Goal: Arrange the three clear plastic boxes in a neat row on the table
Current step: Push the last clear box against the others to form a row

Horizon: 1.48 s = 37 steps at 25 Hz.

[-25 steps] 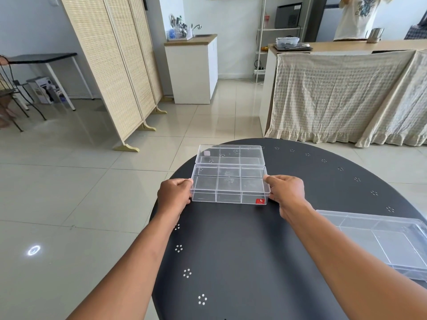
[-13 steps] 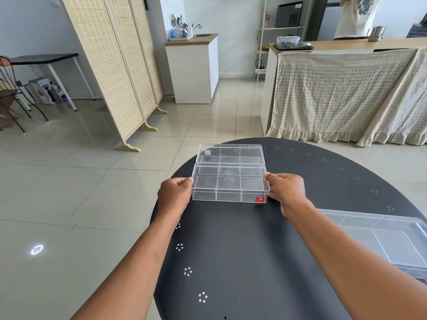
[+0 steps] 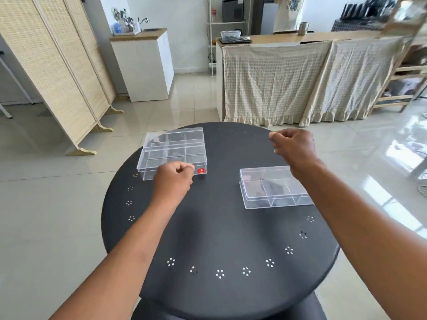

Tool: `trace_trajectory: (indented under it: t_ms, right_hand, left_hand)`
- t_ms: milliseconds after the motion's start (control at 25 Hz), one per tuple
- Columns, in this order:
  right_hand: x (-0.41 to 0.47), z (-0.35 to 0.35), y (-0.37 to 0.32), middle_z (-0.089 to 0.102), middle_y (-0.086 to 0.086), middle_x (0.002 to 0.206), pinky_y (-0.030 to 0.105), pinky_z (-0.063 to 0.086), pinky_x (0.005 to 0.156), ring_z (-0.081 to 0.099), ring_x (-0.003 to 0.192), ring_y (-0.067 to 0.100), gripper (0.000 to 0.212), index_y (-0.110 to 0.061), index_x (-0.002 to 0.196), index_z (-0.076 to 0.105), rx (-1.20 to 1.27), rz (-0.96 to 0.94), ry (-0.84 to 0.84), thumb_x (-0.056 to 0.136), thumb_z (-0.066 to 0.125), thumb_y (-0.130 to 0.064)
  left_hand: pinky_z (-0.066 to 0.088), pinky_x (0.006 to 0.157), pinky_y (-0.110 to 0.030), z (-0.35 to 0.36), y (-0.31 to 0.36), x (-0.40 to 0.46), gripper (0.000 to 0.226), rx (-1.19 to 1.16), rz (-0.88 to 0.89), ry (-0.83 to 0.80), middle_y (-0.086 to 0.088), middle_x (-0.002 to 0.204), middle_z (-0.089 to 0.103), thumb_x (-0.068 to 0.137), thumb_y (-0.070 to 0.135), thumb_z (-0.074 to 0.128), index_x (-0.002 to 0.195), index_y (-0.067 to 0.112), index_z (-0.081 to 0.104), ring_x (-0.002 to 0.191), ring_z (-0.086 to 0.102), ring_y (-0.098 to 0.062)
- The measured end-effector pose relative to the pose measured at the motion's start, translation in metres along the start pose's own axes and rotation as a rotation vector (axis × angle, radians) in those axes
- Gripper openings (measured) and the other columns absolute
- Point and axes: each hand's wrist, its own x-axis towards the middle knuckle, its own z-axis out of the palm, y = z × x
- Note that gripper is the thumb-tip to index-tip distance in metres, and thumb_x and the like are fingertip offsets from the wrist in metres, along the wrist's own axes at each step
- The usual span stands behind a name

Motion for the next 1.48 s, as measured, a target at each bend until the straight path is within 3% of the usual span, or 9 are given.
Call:
trace_trajectory:
  t_ms: [160,360,520,600,720,920,1080,1200,1480]
  right_hand:
    - [-0.008,-0.062,0.026,0.077,0.002,0.085,0.034,0.055,0.087,0.072,0.095,0.025,0.018,-0.019,0.086,0.081,-0.153,0.009,0.077,0.088,0.070,-0.034]
    - [-0.015,-0.097,0.060,0.079,0.017,0.094,0.035,0.050,0.089,0.069,0.101,0.033,0.026,-0.008,0.090,0.081,-0.242,0.128,0.083,0.091,0.068,-0.030]
    - [-0.018,-0.099,0.083,0.069,0.015,0.075,0.037,0.053,0.076,0.064,0.080,0.032,0.033,0.002,0.083,0.076,-0.283,0.233,0.007,0.088,0.068,-0.030]
    - [-0.023,-0.096,0.087,0.057,0.009,0.064,0.033,0.043,0.062,0.054,0.070,0.031,0.030,-0.007,0.066,0.067,-0.313,0.248,-0.013,0.087,0.065,-0.028]
    - [-0.029,-0.091,0.082,0.053,0.008,0.060,0.032,0.040,0.059,0.051,0.067,0.031,0.029,-0.008,0.064,0.066,-0.314,0.251,-0.005,0.087,0.064,-0.025]
    - [-0.047,-0.068,0.043,0.070,0.008,0.072,0.035,0.052,0.072,0.063,0.070,0.026,0.024,-0.012,0.081,0.081,-0.194,0.121,-0.006,0.090,0.068,-0.030]
    - [-0.066,-0.026,0.014,0.080,0.016,0.088,0.042,0.060,0.084,0.073,0.090,0.033,0.031,-0.007,0.084,0.080,-0.162,0.032,-0.075,0.090,0.070,-0.036]
    - [-0.085,0.016,0.000,0.080,0.013,0.085,0.036,0.057,0.074,0.071,0.080,0.027,0.034,-0.007,0.086,0.081,-0.156,-0.006,-0.171,0.092,0.068,-0.037]
    - [-0.116,0.094,-0.009,0.066,-0.004,0.063,0.029,0.045,0.060,0.054,0.062,0.019,0.034,-0.006,0.083,0.079,-0.134,0.014,-0.297,0.095,0.064,-0.034]
  left_hand:
    - [0.066,0.072,-0.043,0.049,0.012,-0.038,0.025,-0.044,-0.032,-0.118,-0.011,0.090,0.080,0.082,0.018,0.061,0.078,-0.002,0.076,0.062,0.067,-0.018]
    - [0.065,0.065,-0.040,0.089,0.009,-0.055,0.031,-0.079,-0.133,-0.174,-0.005,0.077,0.071,0.087,0.026,0.067,0.084,-0.004,0.074,0.066,0.068,-0.022]
    - [0.063,0.061,-0.040,0.106,0.008,-0.058,0.038,-0.061,-0.195,-0.206,-0.006,0.073,0.066,0.086,0.031,0.067,0.082,-0.007,0.072,0.063,0.066,-0.024]
    - [0.061,0.058,-0.037,0.108,0.007,-0.060,0.034,-0.056,-0.209,-0.230,-0.008,0.074,0.066,0.086,0.028,0.066,0.081,-0.005,0.073,0.064,0.065,-0.023]
    - [0.063,0.060,-0.038,0.105,0.008,-0.062,0.029,-0.054,-0.213,-0.200,-0.008,0.068,0.065,0.082,0.021,0.064,0.080,-0.007,0.074,0.062,0.062,-0.026]
    - [0.064,0.073,-0.051,0.061,0.007,-0.060,0.034,-0.068,-0.142,-0.067,-0.011,0.060,0.069,0.076,0.029,0.062,0.072,-0.004,0.072,0.059,0.069,-0.031]
    - [0.063,0.077,-0.054,-0.003,0.000,-0.052,0.040,-0.079,-0.067,0.071,-0.021,0.079,0.076,0.076,0.040,0.065,0.067,0.002,0.073,0.068,0.072,-0.032]
    - [0.064,0.079,-0.053,-0.055,-0.013,-0.045,0.029,-0.086,-0.076,0.194,-0.020,0.079,0.078,0.079,0.038,0.067,0.061,0.015,0.072,0.072,0.075,-0.033]
    - [0.065,0.083,-0.048,-0.121,-0.057,-0.023,0.023,-0.190,-0.193,0.308,-0.012,0.073,0.076,0.081,0.029,0.070,0.071,0.010,0.078,0.071,0.077,-0.028]
